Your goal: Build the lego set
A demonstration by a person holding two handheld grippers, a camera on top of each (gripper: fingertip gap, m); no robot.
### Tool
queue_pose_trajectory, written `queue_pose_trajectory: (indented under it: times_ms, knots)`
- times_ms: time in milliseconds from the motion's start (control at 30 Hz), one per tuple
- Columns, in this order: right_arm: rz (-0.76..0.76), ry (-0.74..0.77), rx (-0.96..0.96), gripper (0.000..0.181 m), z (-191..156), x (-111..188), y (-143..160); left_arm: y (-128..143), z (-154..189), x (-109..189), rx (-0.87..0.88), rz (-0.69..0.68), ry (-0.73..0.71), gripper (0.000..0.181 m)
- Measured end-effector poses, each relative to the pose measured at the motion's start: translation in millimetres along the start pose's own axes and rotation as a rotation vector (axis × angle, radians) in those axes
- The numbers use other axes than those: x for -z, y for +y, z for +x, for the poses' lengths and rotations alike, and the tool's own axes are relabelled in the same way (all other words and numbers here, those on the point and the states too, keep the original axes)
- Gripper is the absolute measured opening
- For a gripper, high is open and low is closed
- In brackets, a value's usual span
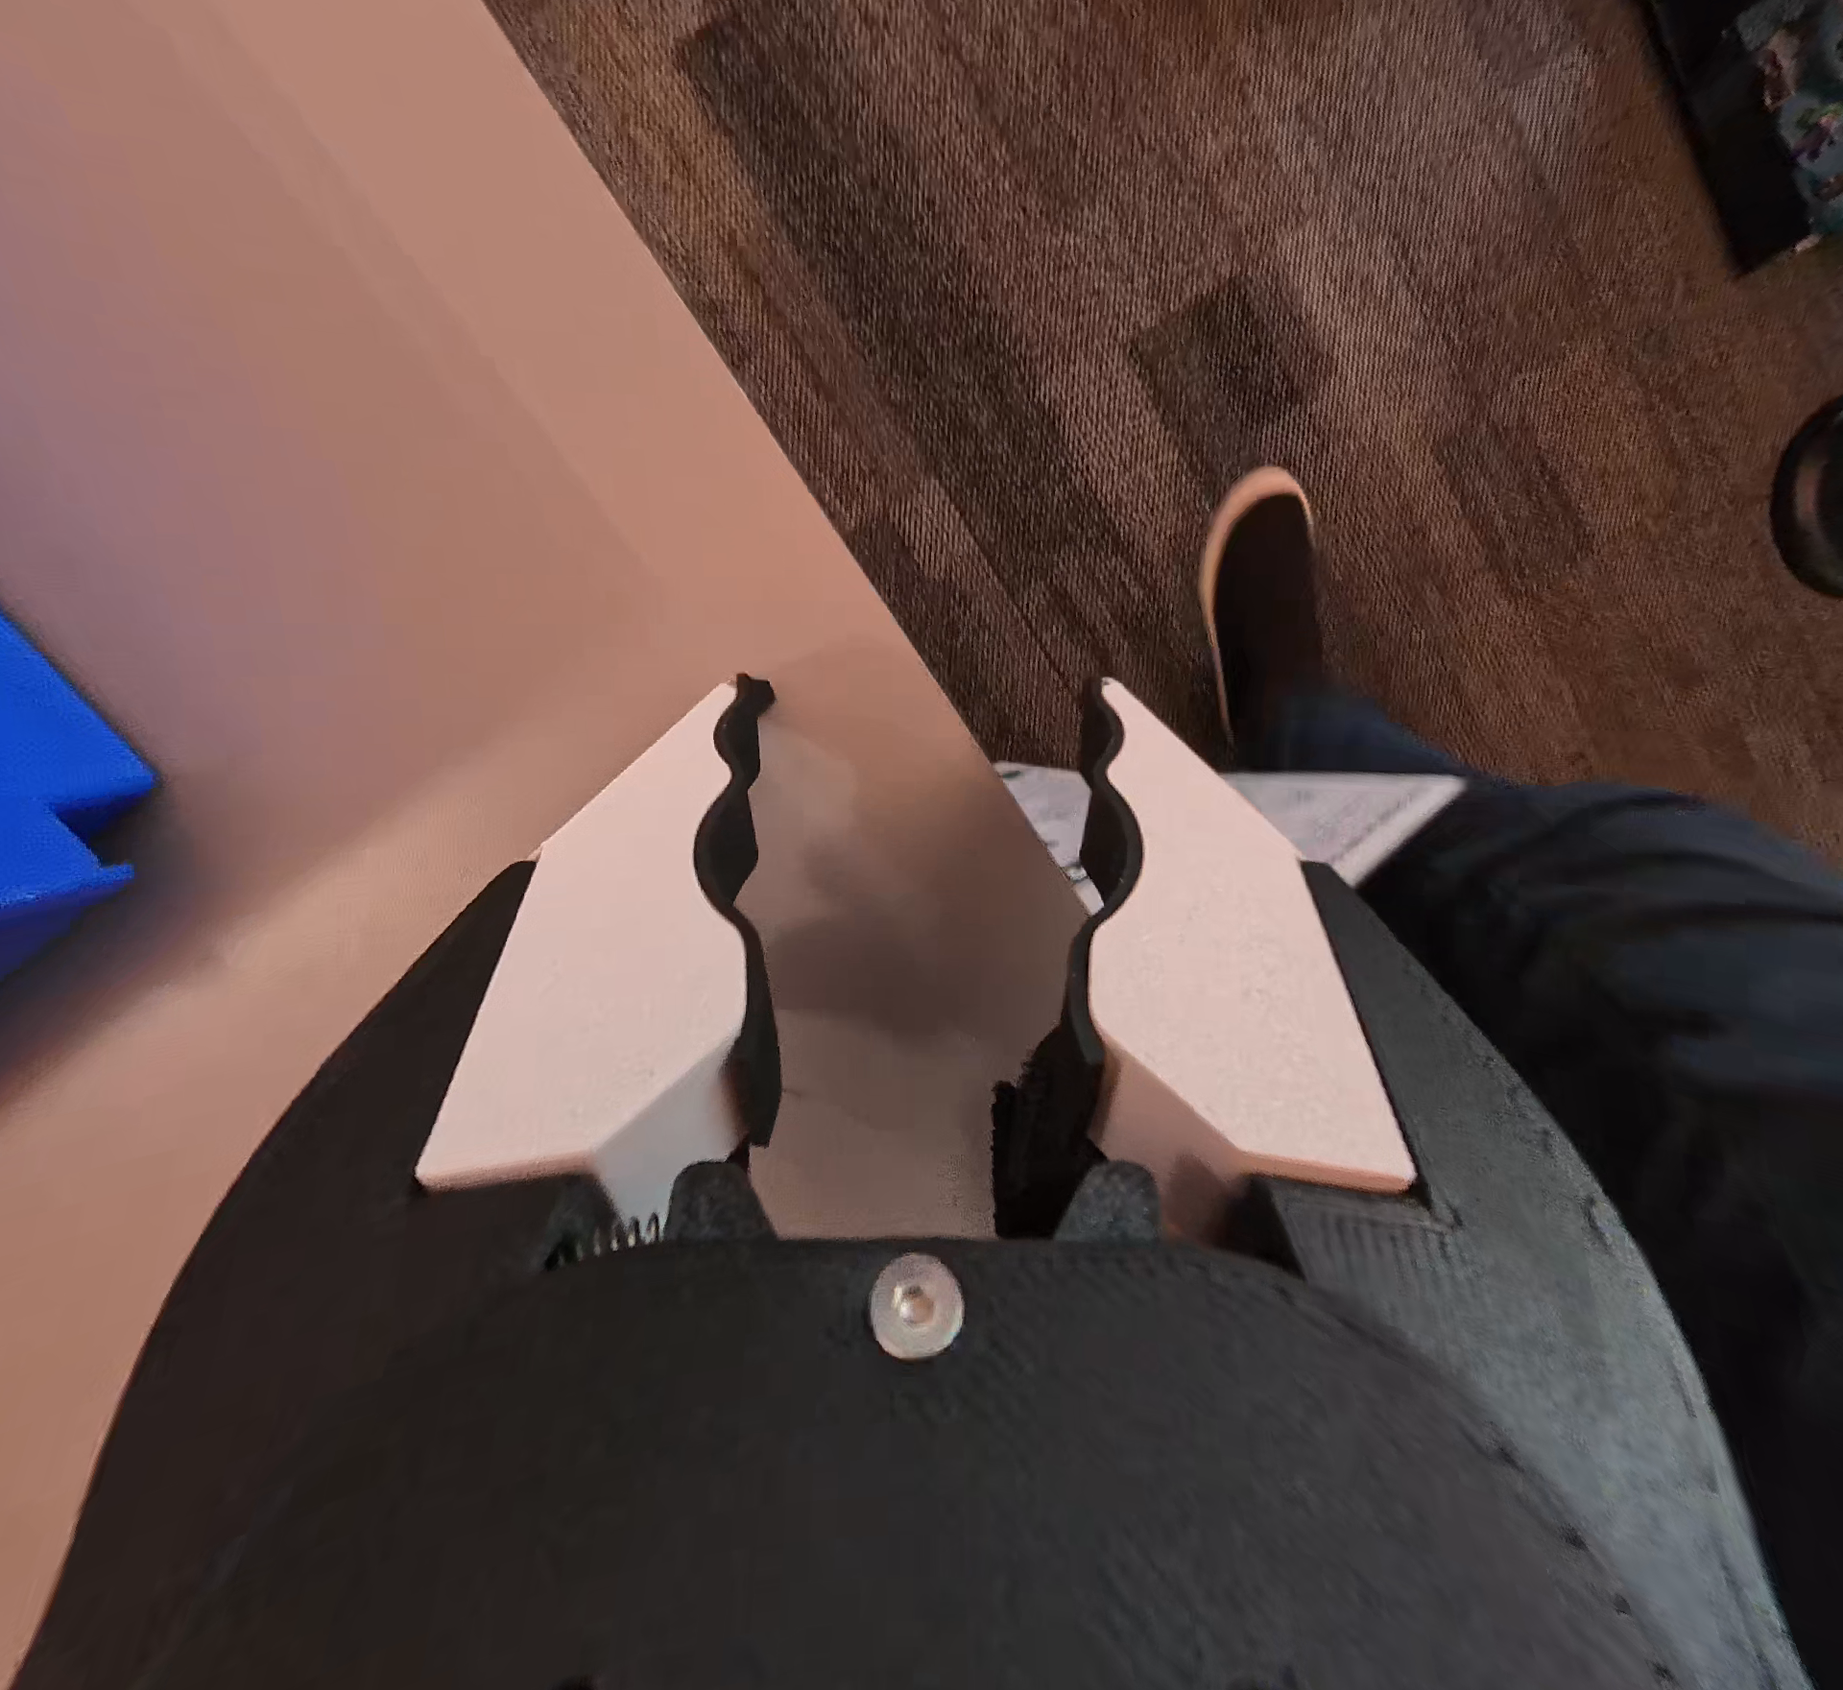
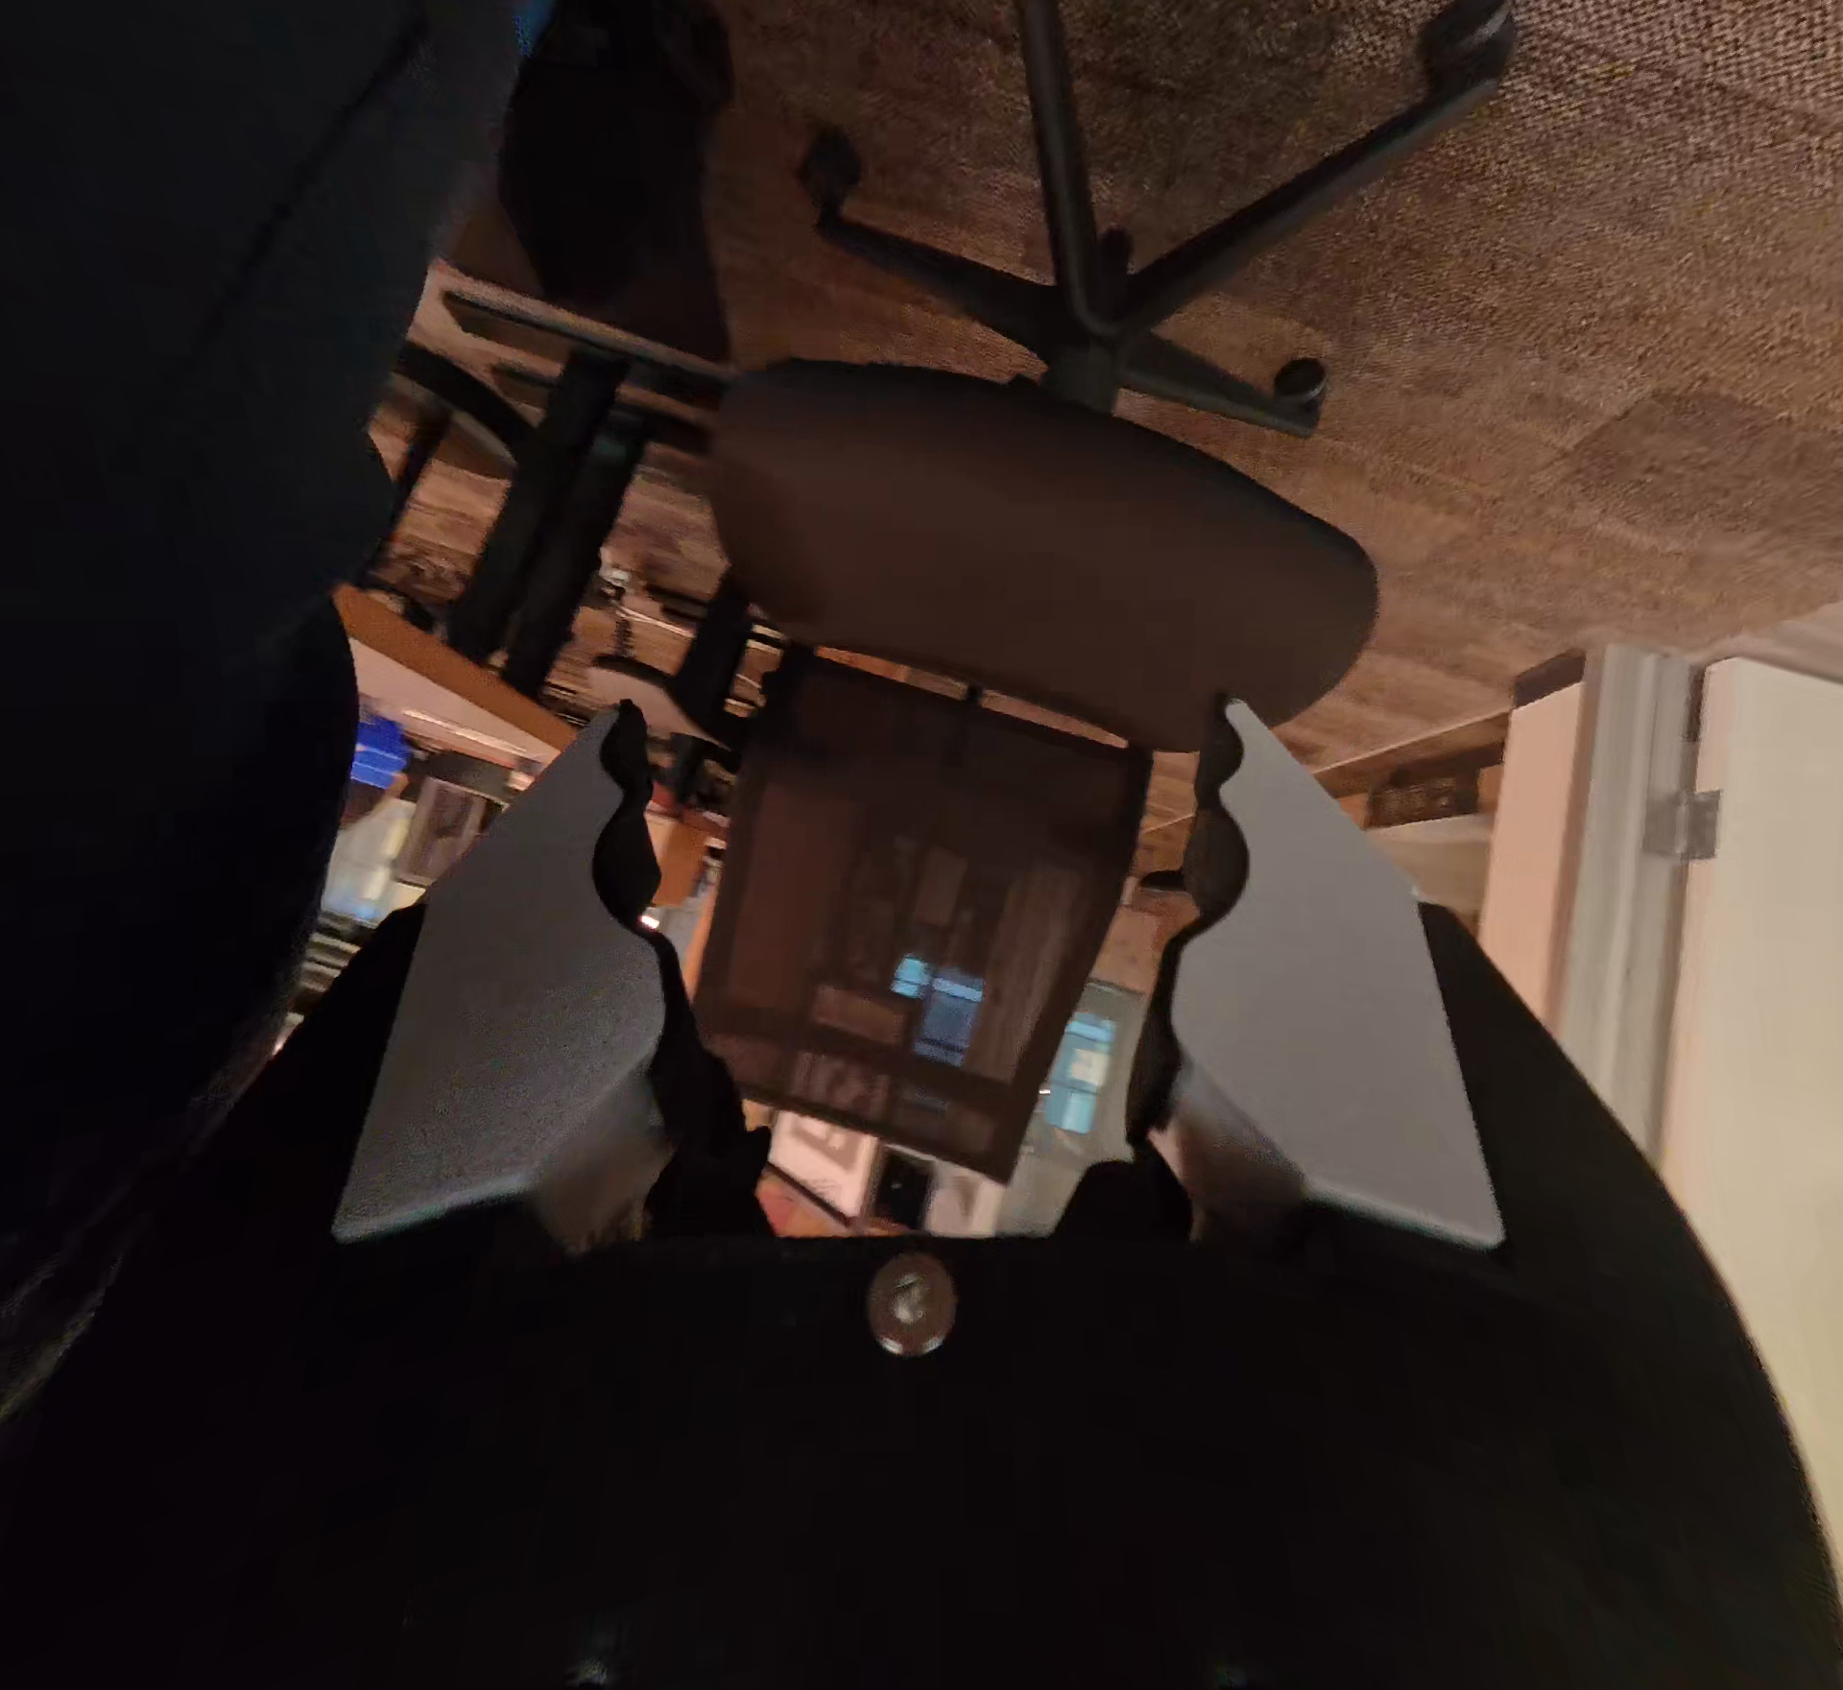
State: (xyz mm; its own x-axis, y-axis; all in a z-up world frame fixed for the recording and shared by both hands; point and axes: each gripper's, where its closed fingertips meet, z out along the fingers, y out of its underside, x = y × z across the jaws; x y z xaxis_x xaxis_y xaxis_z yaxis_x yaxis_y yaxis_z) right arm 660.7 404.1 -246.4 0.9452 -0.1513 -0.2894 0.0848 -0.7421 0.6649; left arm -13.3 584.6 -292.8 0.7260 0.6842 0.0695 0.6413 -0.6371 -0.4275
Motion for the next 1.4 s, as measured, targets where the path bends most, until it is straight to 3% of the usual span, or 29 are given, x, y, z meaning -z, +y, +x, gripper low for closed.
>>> queue_pose_trajectory:
  times_ms: [100, 233, 367, 500, 600, 700, 800, 900, 1000, 1067, 1133, 1200, 1400]
  knots:
    - [-0.040, -0.038, -0.077, 0.110, -45, 36, -45, -12, 8, -3, 0.037, -0.096, 0.052, 0.073]
    - [-0.084, 0.026, -0.024, 0.107, -115, 90, -148, -84, 36, -19, -0.002, -0.059, 0.119, 0.072]
    - [-0.123, 0.213, 0.183, 0.107, -188, 154, -302, -159, 70, -26, 0.072, 0.010, 0.209, 0.075]
    - [-0.216, 0.531, 0.515, 0.104, -288, 237, -464, -204, 73, -26, 0.223, 0.070, 0.224, 0.077]
    - [-0.297, 0.748, 0.753, 0.102, -395, 276, -572, -219, 68, -30, 0.350, 0.105, 0.206, 0.079]
    - [-0.340, 0.908, 0.996, 0.100, -539, 272, -664, -227, 60, -55, 0.479, 0.121, 0.173, 0.079]
    - [-0.338, 1.028, 1.249, 0.094, -701, 230, -742, -252, 49, -99, 0.602, 0.112, 0.164, 0.082]
    - [-0.293, 1.102, 1.496, 0.097, -872, 156, -803, -284, 19, -153, 0.740, 0.105, 0.142, 0.085]
    - [-0.255, 1.080, 1.703, 0.101, -1022, 64, -823, -319, -19, -209, 0.935, 0.104, 0.170, 0.089]
    - [-0.300, 1.031, 1.858, 0.103, -1097, -6, -811, -337, -48, -248, 1.034, 0.114, 0.192, 0.093]
    - [-0.364, 0.945, 2.034, 0.103, -1148, -77, -786, -344, -79, -292, 1.088, 0.117, 0.190, 0.095]
    - [-0.457, 0.897, 2.176, 0.106, -1174, -147, -765, -338, -112, -341, 1.147, 0.116, 0.168, 0.096]
    - [-0.697, 0.739, 2.442, 0.113, -1178, -365, -731, -276, -210, -478, 1.498, 0.237, 0.064, 0.098]
